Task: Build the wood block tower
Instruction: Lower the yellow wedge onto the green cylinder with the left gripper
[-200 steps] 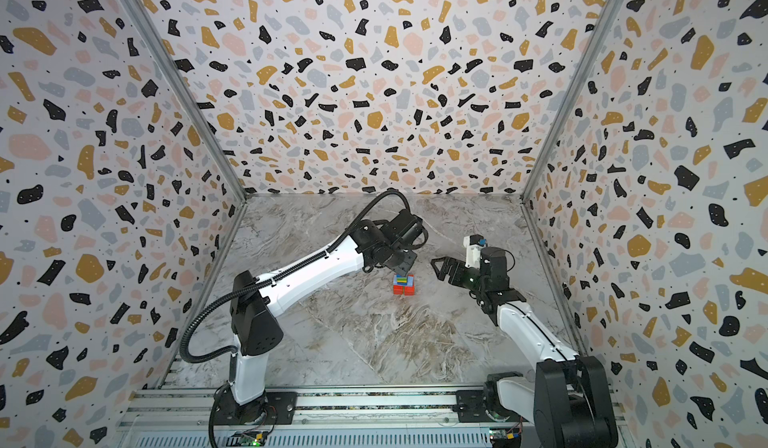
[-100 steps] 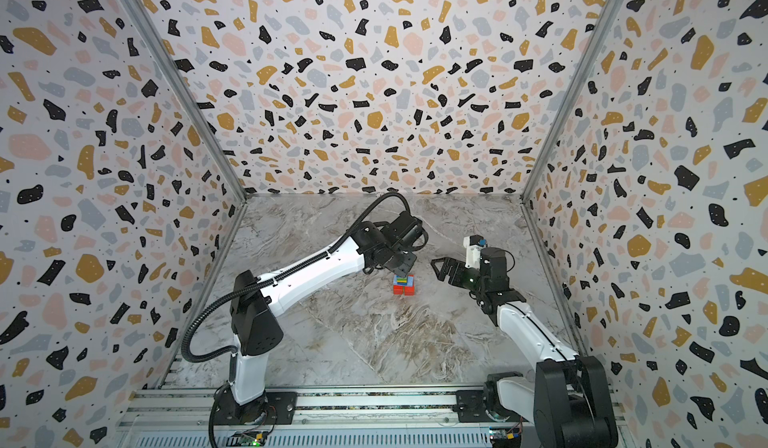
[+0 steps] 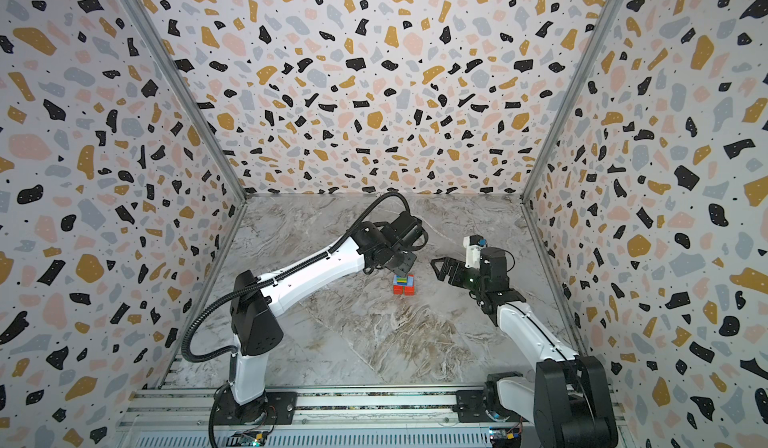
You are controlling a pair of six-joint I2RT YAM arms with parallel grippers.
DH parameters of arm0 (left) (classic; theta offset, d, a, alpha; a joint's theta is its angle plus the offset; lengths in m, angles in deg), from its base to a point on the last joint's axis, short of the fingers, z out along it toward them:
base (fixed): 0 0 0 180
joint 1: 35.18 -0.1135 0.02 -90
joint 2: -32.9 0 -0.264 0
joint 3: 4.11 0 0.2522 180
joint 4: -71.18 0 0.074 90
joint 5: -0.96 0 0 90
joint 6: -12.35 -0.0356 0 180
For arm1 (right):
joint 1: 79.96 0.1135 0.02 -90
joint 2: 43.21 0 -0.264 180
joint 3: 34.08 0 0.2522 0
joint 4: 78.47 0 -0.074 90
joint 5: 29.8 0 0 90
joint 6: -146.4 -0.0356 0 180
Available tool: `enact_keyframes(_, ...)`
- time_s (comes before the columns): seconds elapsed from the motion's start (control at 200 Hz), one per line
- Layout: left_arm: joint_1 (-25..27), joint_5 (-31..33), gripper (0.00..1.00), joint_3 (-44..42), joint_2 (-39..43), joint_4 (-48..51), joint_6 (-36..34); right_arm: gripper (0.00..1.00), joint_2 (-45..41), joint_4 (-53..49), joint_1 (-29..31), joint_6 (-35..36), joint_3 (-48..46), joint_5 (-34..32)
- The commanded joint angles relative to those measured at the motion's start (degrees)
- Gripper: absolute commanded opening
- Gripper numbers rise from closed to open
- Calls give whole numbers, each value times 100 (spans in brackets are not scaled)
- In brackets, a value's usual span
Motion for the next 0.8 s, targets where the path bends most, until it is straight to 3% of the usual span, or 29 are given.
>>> enact_keyframes(0.0,17,33,4,-34,121,-95,10,99,-7,55,-22,39,-28,57)
enact_keyframes(0.796,17,-78,7,-153,182,-180,65,99,12,119,-23,22,-74,82)
